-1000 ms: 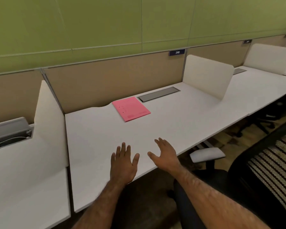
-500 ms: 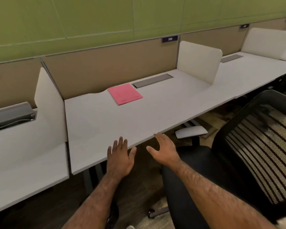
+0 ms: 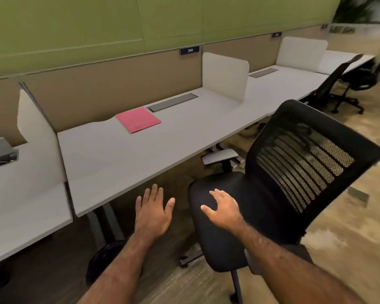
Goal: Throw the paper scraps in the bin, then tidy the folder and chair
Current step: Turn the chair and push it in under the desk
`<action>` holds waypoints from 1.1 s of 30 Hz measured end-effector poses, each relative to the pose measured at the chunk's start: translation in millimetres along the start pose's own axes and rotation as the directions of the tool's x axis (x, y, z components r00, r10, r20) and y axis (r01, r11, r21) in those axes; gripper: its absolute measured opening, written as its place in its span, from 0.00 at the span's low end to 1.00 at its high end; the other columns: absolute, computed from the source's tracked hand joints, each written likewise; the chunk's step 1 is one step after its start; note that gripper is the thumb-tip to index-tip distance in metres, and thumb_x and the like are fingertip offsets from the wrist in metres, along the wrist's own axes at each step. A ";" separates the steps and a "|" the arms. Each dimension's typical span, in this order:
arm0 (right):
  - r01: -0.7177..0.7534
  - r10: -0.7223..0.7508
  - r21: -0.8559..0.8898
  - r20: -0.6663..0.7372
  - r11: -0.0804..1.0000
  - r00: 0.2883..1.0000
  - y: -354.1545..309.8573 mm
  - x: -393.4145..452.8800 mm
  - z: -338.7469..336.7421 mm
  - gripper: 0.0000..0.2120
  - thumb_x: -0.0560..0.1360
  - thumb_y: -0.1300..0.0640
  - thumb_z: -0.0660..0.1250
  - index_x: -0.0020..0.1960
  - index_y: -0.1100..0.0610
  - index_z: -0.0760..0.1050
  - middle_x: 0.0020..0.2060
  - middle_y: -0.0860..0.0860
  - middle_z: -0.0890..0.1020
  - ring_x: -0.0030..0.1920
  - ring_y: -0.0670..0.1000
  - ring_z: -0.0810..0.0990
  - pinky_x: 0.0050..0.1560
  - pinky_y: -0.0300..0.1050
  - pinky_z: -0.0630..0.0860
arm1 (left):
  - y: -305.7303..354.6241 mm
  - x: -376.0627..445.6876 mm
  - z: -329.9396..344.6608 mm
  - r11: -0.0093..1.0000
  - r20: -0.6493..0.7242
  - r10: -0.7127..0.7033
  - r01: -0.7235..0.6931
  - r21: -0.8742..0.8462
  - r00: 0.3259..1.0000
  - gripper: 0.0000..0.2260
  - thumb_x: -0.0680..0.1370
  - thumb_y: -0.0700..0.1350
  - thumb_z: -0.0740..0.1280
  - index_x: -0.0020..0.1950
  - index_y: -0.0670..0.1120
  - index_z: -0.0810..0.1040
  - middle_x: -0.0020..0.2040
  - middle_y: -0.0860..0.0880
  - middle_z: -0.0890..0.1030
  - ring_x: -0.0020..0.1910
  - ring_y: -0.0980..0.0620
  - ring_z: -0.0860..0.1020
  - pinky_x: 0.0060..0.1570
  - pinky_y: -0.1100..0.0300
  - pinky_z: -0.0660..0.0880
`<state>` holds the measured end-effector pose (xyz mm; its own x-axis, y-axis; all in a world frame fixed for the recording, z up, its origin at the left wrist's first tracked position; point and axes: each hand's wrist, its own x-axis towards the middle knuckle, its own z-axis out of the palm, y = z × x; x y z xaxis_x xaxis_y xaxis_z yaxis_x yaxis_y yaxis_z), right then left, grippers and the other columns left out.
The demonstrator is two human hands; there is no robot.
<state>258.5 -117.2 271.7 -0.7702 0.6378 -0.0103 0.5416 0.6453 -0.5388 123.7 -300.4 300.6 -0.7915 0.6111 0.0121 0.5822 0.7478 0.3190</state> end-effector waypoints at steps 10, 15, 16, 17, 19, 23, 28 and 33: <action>-0.071 0.071 0.004 -0.054 0.997 0.996 9.8 -113.4 -1.8 0.32 0.73 0.39 0.65 0.72 0.53 0.66 0.74 0.52 0.66 0.75 0.52 0.60 0.74 0.50 0.56 | 16.1 -81.9 12.8 0.989 0.023 0.141 -0.140 -0.037 0.990 0.31 0.80 0.63 0.45 0.78 0.48 0.54 0.80 0.50 0.50 0.78 0.50 0.47 0.75 0.48 0.42; -0.146 0.146 0.007 -0.109 0.989 0.983 34.8 -151.0 -20.6 0.33 0.72 0.37 0.65 0.72 0.52 0.67 0.73 0.51 0.68 0.74 0.51 0.61 0.73 0.49 0.57 | 40.2 -106.4 16.7 0.977 0.063 0.210 -0.208 -0.041 0.976 0.30 0.80 0.63 0.45 0.78 0.48 0.53 0.80 0.50 0.50 0.78 0.50 0.46 0.75 0.48 0.42; -0.162 0.162 0.012 -0.123 0.987 0.979 38.7 -155.2 -26.8 0.33 0.72 0.36 0.64 0.72 0.51 0.66 0.73 0.50 0.68 0.74 0.51 0.61 0.73 0.49 0.57 | 47.2 -107.0 16.5 0.973 0.066 0.228 -0.225 -0.042 0.971 0.30 0.80 0.63 0.45 0.78 0.48 0.52 0.80 0.50 0.49 0.78 0.50 0.46 0.75 0.48 0.41; -0.174 0.175 0.018 -0.146 0.985 0.974 42.4 -158.1 -33.8 0.33 0.72 0.36 0.64 0.72 0.51 0.66 0.73 0.50 0.68 0.74 0.50 0.61 0.72 0.49 0.57 | 55.0 -106.9 16.5 0.969 0.066 0.246 -0.244 -0.044 0.967 0.30 0.80 0.63 0.45 0.78 0.49 0.52 0.80 0.50 0.49 0.78 0.50 0.46 0.75 0.48 0.41; -0.183 0.185 0.027 -0.191 0.983 0.964 49.0 -161.1 -48.7 0.33 0.72 0.37 0.65 0.72 0.50 0.66 0.73 0.50 0.68 0.74 0.50 0.62 0.72 0.49 0.58 | 71.7 -105.8 15.9 0.957 0.072 0.287 -0.284 -0.050 0.955 0.30 0.80 0.63 0.45 0.78 0.49 0.51 0.80 0.50 0.48 0.78 0.50 0.45 0.74 0.49 0.40; -0.194 0.190 0.012 -0.267 0.981 0.945 62.3 -162.8 -83.0 0.32 0.73 0.37 0.64 0.72 0.51 0.67 0.73 0.50 0.68 0.74 0.51 0.62 0.72 0.50 0.59 | 98.3 -102.0 20.4 0.942 0.064 0.336 -0.335 -0.029 0.940 0.30 0.80 0.63 0.45 0.78 0.50 0.49 0.80 0.51 0.46 0.78 0.50 0.43 0.73 0.49 0.38; -0.210 0.185 -0.027 -0.378 0.977 0.907 103.1 -150.1 -152.5 0.30 0.74 0.39 0.64 0.72 0.52 0.67 0.73 0.51 0.68 0.74 0.51 0.62 0.73 0.50 0.58 | 150.0 -86.2 35.6 0.916 0.022 0.401 -0.401 -0.020 0.916 0.30 0.80 0.62 0.47 0.78 0.49 0.49 0.80 0.51 0.47 0.78 0.50 0.44 0.75 0.49 0.41; -0.175 0.146 -0.019 -0.465 0.984 0.873 155.6 -113.6 -230.8 0.29 0.75 0.41 0.65 0.71 0.53 0.67 0.72 0.52 0.68 0.74 0.52 0.62 0.72 0.53 0.60 | 222.9 -72.5 66.2 0.888 0.014 0.459 -0.458 -0.039 0.888 0.30 0.80 0.60 0.52 0.78 0.50 0.49 0.80 0.51 0.47 0.78 0.51 0.43 0.74 0.49 0.40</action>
<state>508.1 7.8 383.4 -0.4366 0.8467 0.3041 0.6742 0.5317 -0.5125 323.2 -160.9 308.1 -0.4333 0.8897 0.1435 0.8724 0.3742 0.3145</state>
